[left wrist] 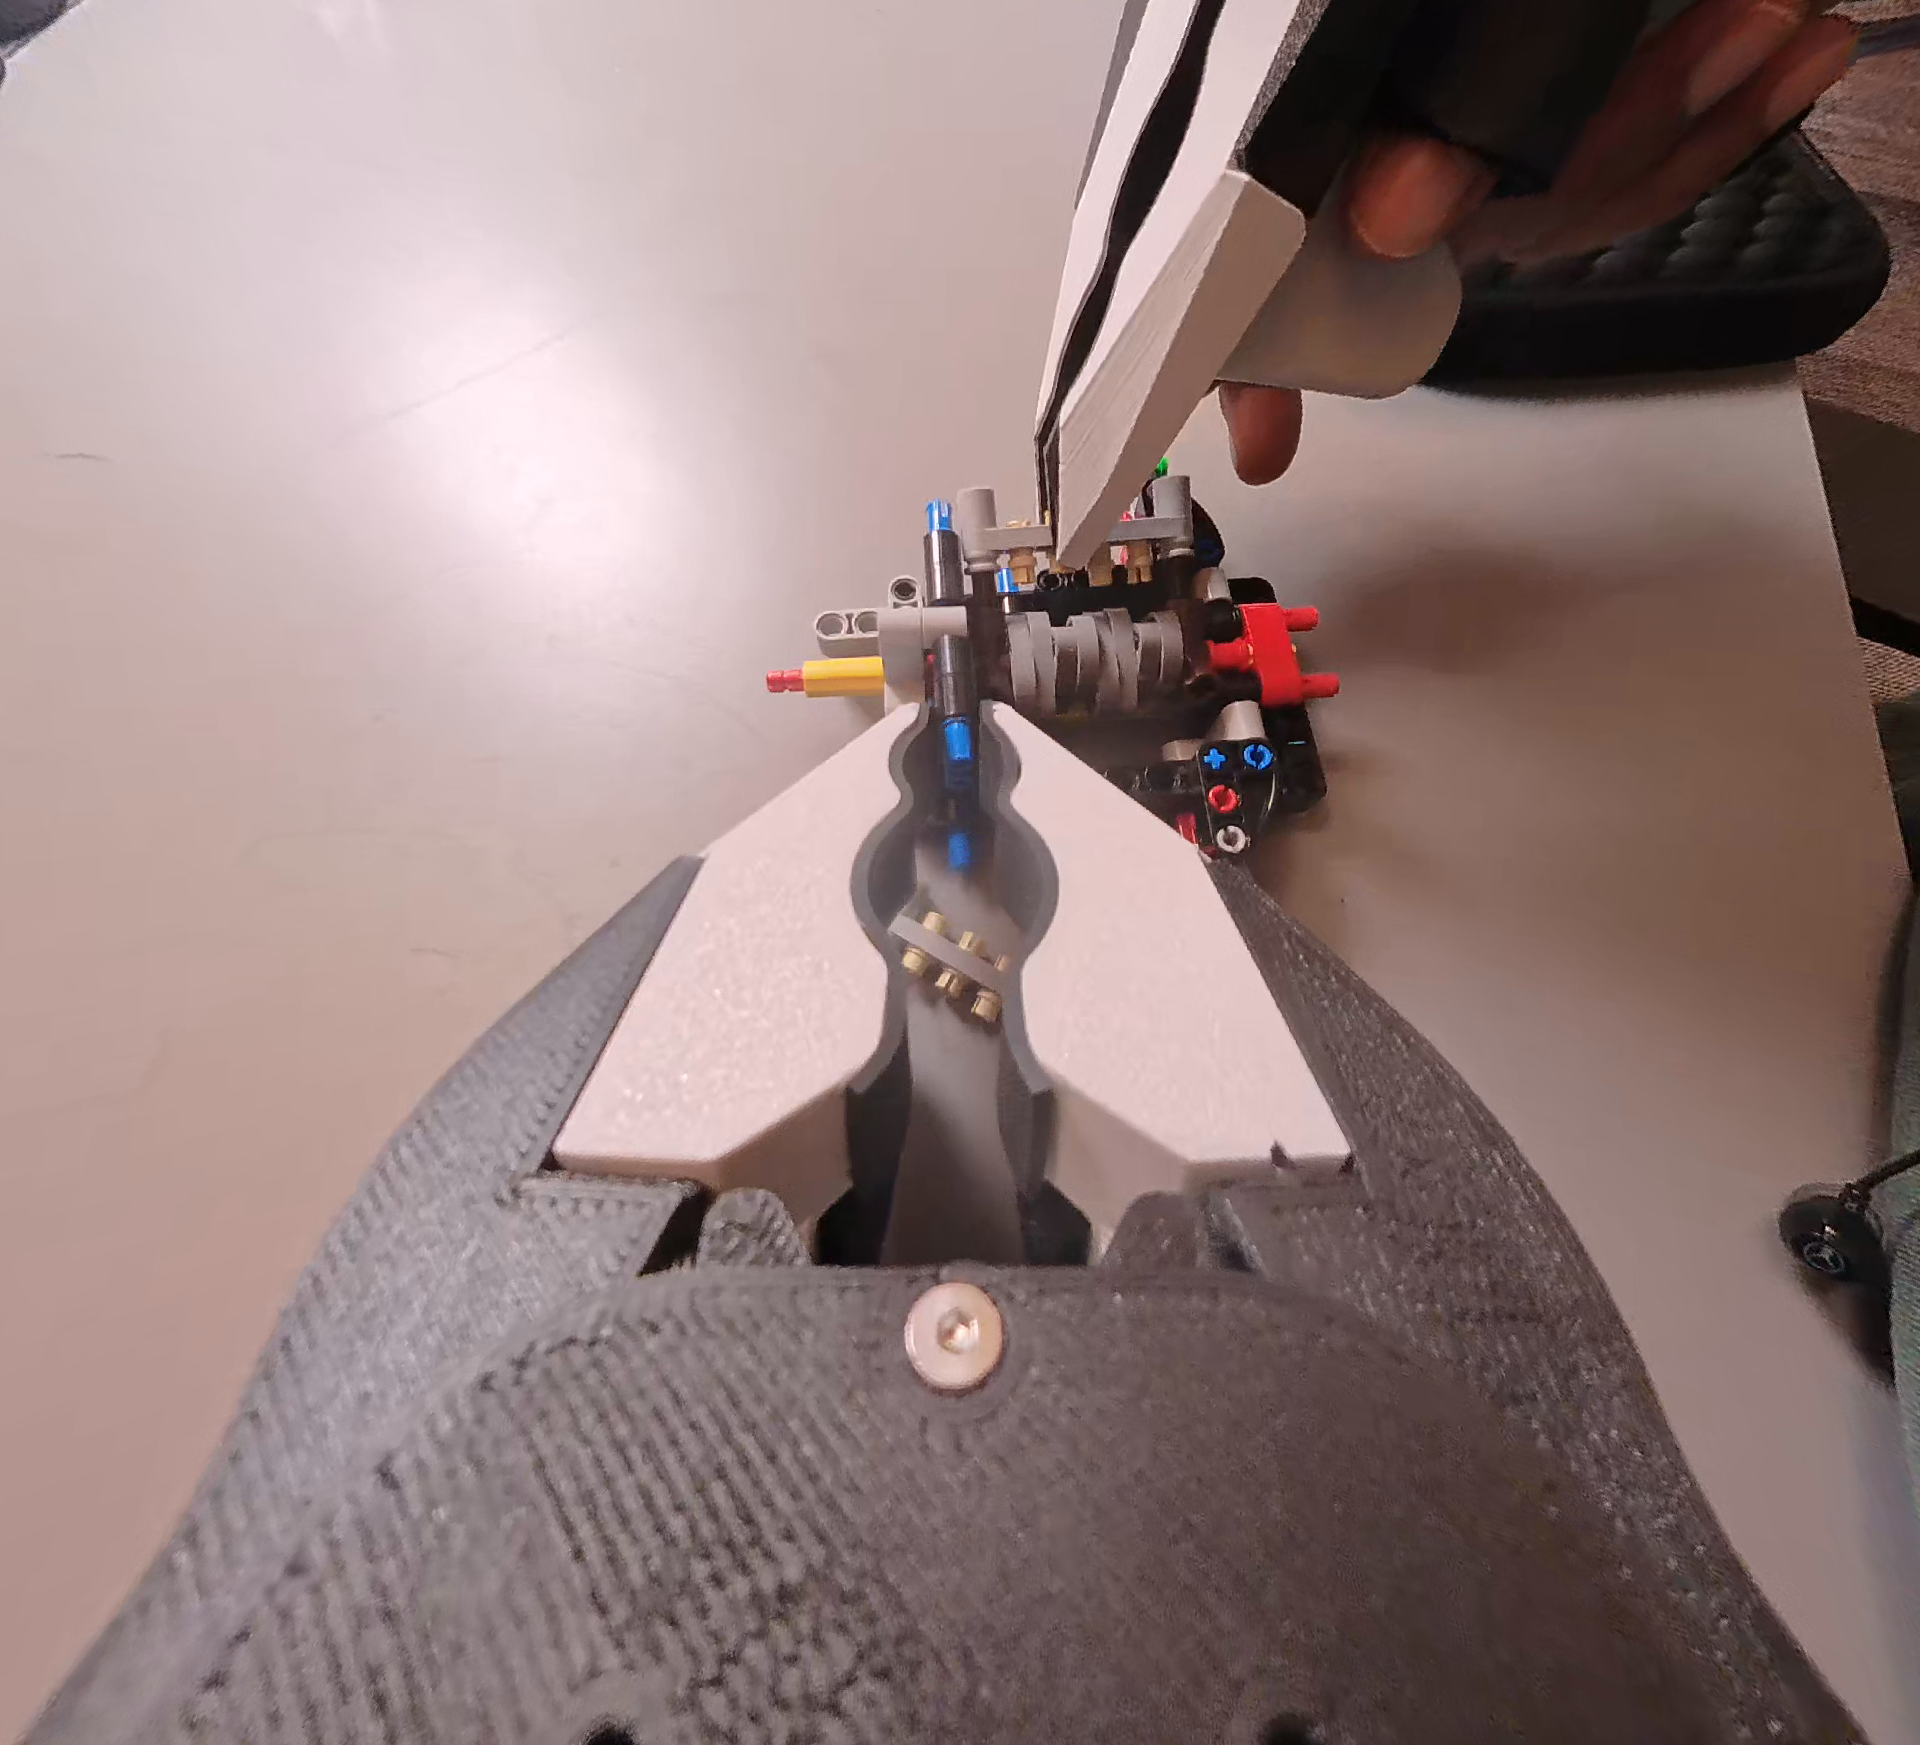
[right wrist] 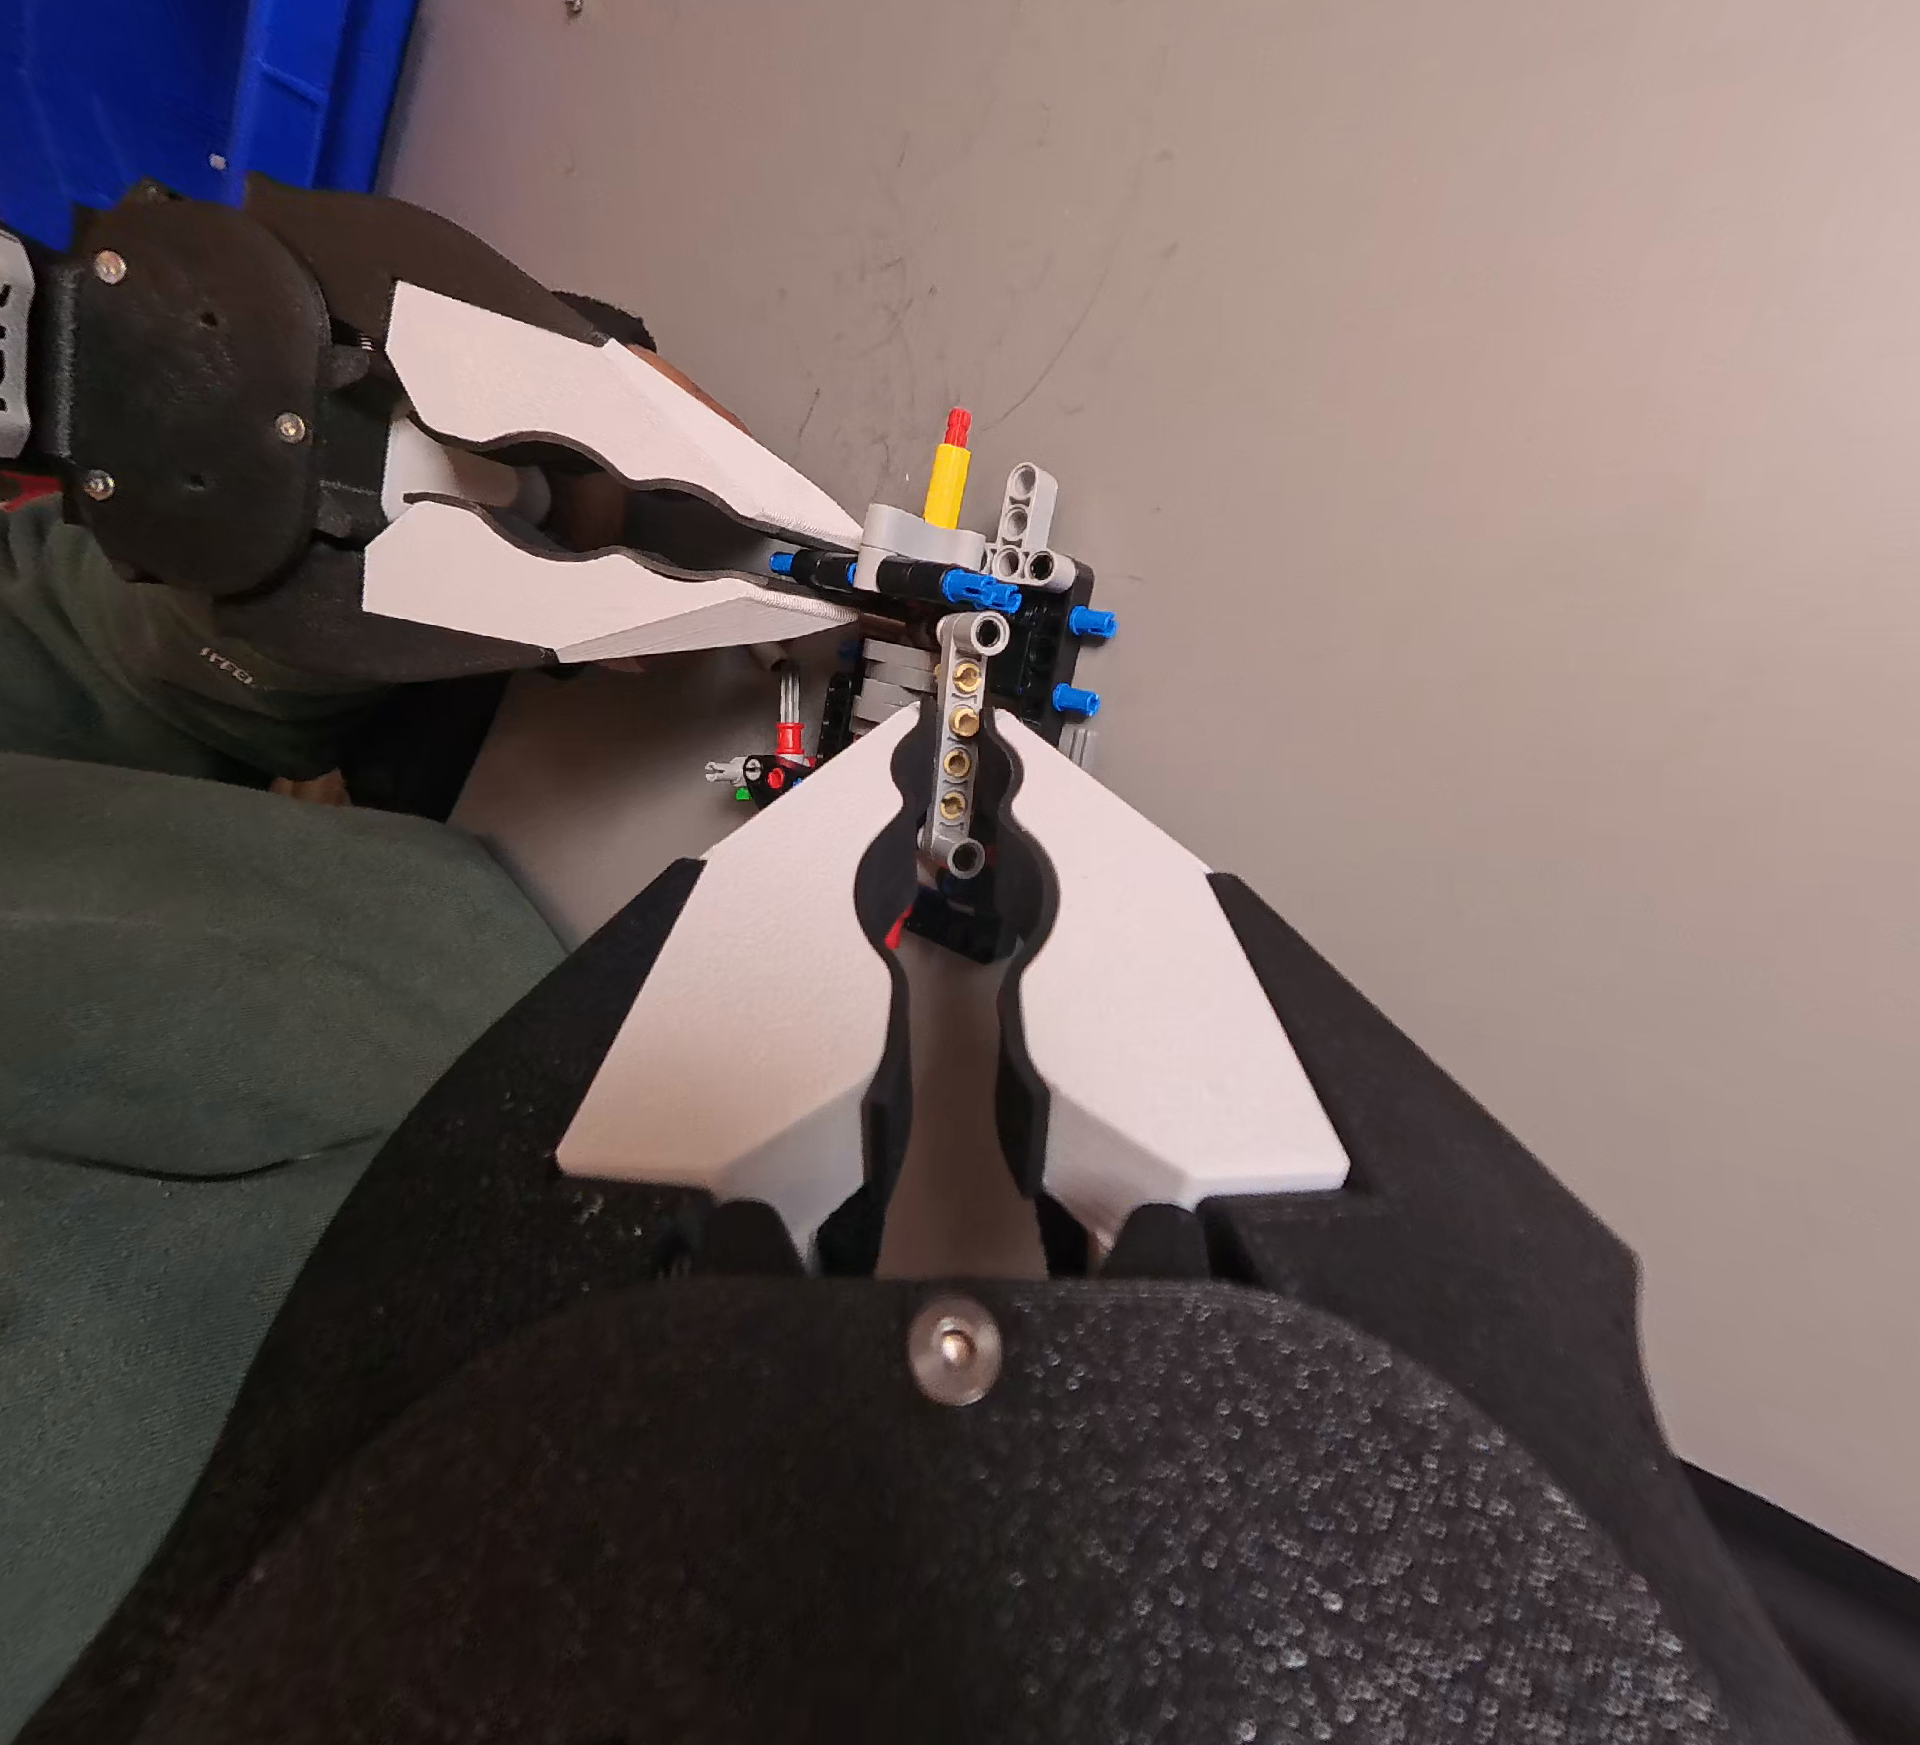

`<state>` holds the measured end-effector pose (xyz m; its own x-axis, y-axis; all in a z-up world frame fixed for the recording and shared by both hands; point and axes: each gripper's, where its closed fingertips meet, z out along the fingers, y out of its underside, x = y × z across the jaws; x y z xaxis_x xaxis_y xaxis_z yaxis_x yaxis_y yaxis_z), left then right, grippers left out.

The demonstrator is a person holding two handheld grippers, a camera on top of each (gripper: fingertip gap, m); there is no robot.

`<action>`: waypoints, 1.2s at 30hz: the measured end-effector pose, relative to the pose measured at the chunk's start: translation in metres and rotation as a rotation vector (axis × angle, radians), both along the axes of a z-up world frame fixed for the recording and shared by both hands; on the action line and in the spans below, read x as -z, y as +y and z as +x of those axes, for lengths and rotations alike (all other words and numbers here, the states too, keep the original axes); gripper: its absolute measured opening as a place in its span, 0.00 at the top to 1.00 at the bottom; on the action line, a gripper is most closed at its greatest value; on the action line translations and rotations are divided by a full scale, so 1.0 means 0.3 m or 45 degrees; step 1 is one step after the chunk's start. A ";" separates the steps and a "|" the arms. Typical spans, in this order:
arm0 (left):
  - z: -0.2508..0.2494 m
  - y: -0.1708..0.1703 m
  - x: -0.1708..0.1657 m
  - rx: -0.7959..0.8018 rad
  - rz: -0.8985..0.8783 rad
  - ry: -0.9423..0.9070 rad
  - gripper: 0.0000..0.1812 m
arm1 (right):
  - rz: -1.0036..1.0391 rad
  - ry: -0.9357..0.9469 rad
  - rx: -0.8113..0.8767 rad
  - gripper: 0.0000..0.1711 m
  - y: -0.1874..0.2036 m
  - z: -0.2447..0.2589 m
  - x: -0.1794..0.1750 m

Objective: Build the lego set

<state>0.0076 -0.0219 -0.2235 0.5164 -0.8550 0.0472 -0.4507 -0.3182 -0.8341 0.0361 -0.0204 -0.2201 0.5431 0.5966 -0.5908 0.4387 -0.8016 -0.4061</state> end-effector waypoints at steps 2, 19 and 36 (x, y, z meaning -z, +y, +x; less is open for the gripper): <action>0.000 0.000 0.000 -0.004 0.006 0.004 0.97 | 0.000 0.006 0.010 0.97 0.000 0.000 0.000; 0.024 -0.021 0.033 0.030 0.005 0.068 0.75 | -0.059 0.059 0.099 0.97 0.002 0.003 -0.001; 0.019 -0.006 0.038 -0.033 0.004 0.080 0.67 | -0.109 0.061 0.164 0.97 0.007 -0.010 -0.002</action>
